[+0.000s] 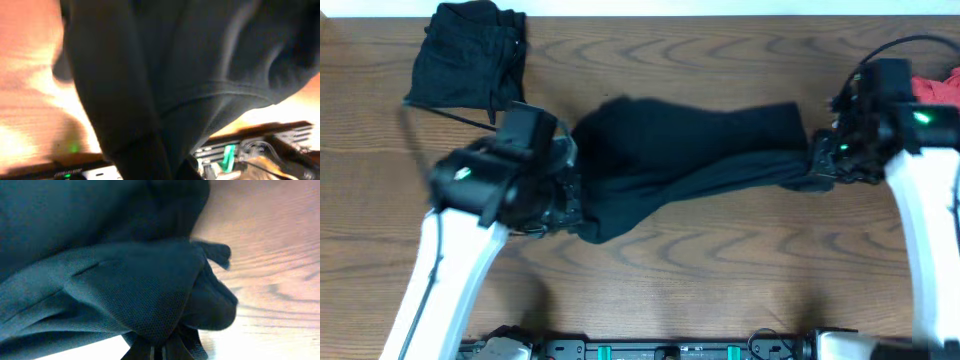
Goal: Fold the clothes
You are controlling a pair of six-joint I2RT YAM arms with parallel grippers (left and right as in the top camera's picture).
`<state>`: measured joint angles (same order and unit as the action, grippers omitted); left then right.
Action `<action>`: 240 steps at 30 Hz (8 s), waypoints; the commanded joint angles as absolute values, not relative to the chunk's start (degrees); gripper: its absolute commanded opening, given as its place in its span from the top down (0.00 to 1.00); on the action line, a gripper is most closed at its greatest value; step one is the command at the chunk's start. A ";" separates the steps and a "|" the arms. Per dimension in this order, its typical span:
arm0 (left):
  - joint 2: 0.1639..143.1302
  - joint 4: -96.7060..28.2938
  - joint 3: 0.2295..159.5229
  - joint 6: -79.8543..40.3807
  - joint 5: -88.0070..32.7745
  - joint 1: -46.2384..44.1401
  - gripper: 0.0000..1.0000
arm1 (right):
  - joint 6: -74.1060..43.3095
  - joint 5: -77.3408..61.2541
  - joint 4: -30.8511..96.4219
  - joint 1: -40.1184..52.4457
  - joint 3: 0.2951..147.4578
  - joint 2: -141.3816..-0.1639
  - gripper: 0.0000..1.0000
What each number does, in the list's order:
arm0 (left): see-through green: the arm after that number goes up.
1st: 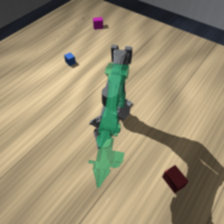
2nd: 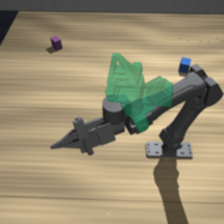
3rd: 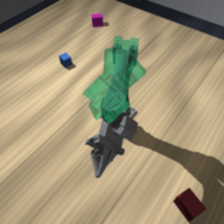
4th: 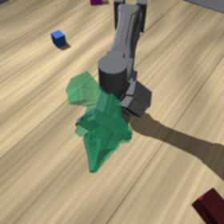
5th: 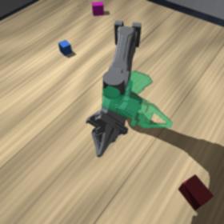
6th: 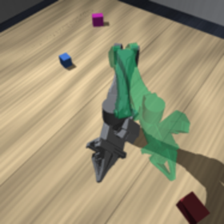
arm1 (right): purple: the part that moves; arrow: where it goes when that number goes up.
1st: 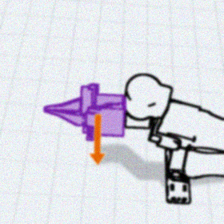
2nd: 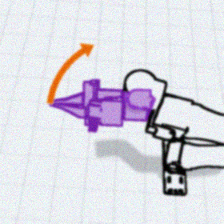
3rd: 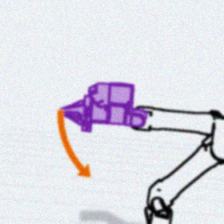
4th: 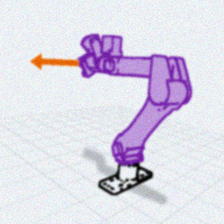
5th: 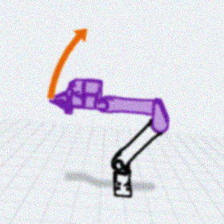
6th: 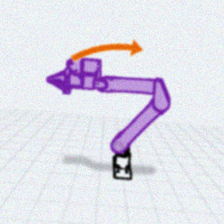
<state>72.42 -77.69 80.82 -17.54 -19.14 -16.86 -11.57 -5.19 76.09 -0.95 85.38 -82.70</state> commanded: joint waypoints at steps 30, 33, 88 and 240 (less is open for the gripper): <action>67.85 -86.98 135.33 -19.46 -16.93 -16.47 0.94 | -9.30 0.01 90.67 -1.06 130.32 -71.07 0.99; 68.14 -87.26 135.46 -19.44 -16.91 -16.47 0.94 | -9.08 0.01 91.15 -1.06 130.34 -71.70 0.99; 107.72 -96.66 114.02 -16.60 -6.79 -6.20 0.94 | -2.96 -6.04 95.18 -1.06 122.69 -107.26 0.99; 133.73 -49.80 103.18 -0.86 -14.39 -7.09 0.38 | 6.50 -3.64 42.39 -1.87 86.39 -123.68 0.28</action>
<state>132.14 -49.47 103.94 -1.39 -14.06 -7.16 4.99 -4.86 42.70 -1.74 86.80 -122.50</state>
